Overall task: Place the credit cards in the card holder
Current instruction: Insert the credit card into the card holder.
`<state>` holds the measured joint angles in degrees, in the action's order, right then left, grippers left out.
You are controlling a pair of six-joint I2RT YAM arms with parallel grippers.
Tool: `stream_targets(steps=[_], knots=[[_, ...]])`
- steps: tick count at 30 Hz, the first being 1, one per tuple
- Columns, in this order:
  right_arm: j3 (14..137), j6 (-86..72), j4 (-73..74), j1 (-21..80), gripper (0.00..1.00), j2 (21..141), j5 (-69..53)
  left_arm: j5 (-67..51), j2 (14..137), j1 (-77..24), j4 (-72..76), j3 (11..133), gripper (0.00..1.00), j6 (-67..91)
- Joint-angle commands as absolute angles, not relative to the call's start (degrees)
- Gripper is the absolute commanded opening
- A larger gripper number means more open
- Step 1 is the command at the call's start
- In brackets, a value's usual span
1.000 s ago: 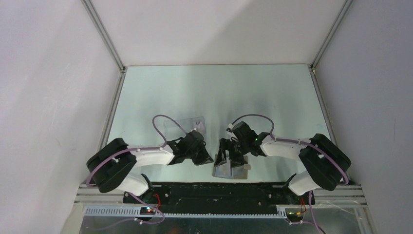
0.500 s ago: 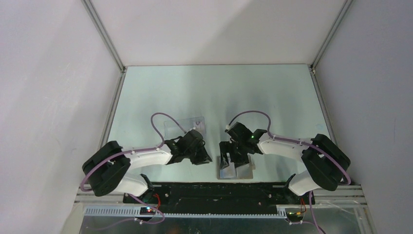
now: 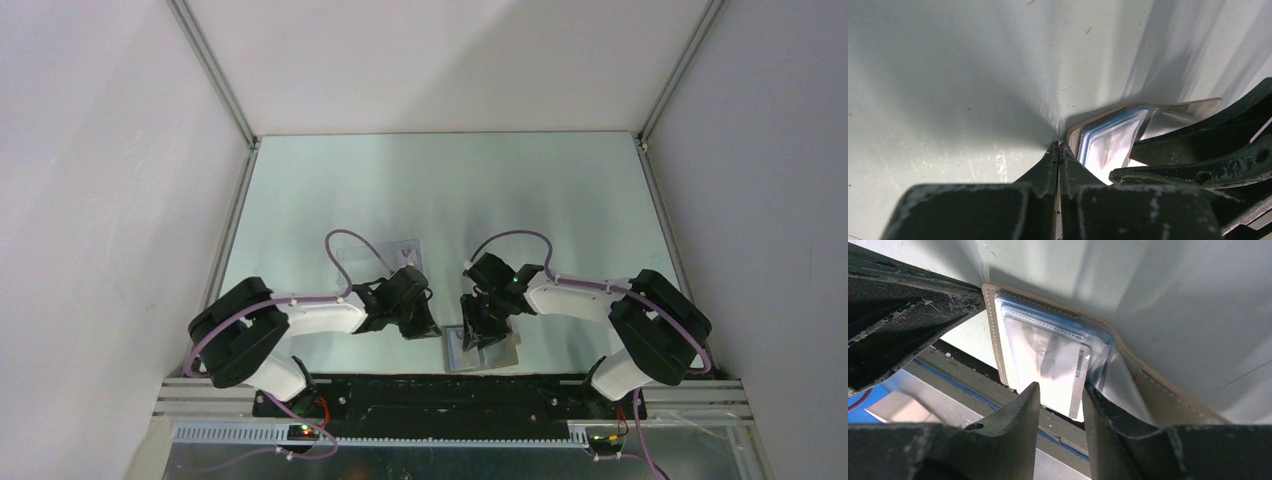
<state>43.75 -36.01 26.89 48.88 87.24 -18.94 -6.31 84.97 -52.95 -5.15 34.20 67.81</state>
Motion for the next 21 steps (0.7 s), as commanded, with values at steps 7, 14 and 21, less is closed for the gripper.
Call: stream_targets(steps=[7, 14, 21], knots=[[44.7, -39.51, 21.92, 48.78, 0.27, 88.85, -25.13, -6.12, 85.21, -53.57, -4.16, 35.85, 0.01, 66.58], [44.72, -39.83, 17.74, 46.52, 0.21, 91.14, -25.83, -4.38, 82.21, -51.72, -6.85, 35.93, 0.07, 64.75], [49.19, -38.57, 16.99, 46.09, 0.24, 94.01, -26.93, -0.41, 73.76, -48.98, -13.32, 34.09, 0.24, 62.83]])
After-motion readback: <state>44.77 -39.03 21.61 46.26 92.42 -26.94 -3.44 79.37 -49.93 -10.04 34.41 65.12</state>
